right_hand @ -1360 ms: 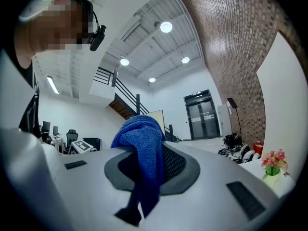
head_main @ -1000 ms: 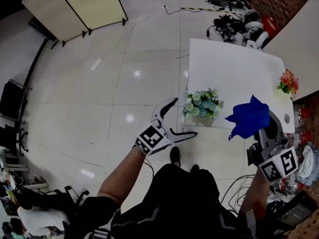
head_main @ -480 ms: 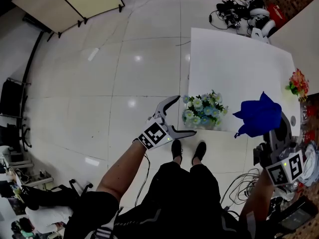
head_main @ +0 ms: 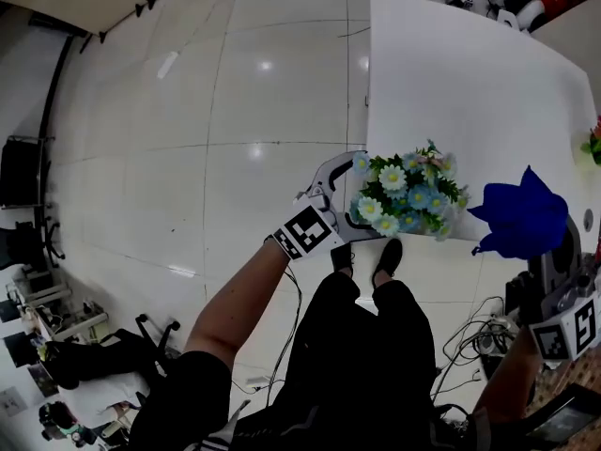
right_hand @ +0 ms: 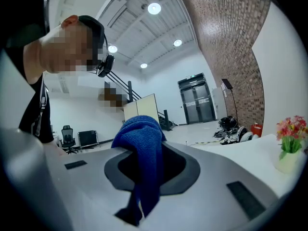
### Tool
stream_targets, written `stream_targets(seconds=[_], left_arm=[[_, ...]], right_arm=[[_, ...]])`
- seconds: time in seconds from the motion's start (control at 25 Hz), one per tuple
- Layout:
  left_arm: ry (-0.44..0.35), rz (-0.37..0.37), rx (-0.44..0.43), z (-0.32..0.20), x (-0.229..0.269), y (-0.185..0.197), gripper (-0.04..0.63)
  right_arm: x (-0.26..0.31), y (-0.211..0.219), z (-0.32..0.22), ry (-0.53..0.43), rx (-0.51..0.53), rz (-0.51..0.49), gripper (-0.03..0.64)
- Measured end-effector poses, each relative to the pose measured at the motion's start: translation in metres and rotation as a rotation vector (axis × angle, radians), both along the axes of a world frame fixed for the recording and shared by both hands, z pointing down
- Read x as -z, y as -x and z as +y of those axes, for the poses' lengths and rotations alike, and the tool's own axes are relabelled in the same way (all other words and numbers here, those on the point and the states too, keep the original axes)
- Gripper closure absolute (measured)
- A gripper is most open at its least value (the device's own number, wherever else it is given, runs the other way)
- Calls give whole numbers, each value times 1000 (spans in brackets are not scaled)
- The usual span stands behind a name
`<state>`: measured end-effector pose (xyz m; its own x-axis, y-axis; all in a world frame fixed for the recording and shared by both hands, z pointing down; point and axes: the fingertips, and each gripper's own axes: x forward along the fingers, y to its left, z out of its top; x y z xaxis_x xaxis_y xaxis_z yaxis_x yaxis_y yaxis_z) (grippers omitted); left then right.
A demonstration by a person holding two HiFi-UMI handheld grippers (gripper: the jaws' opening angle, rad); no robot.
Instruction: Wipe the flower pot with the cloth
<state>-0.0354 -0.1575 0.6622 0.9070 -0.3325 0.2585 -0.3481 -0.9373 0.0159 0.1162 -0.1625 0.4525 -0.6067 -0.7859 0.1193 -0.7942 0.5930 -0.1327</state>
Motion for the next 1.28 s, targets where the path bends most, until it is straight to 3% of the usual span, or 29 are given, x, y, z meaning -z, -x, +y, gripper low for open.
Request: stream_targets(seconds=[0.24, 0.36, 0.56, 1.0, 1.08, 1.28], left_arm=[[-42, 2, -29, -13, -29, -19, 3], [-65, 2, -56, -13, -27, -26, 86], [-61, -24, -91, -16, -26, -39, 92], [-66, -80, -112, -5, -32, -25, 85], [-80, -88, -143, -3, -35, -30, 34], [-92, -52, -136, -7, -35, -36, 34]], right_arm=[[-51, -8, 1, 14, -19, -7, 568], [-55, -11, 4, 13, -30, -7, 568], [-55, -21, -1, 16, -28, -7, 568], [-68, -18, -27, 38, 25, -21, 568], [-81, -17, -29, 50, 32, -16, 568], [-135, -6, -30, 142, 97, 23, 568]])
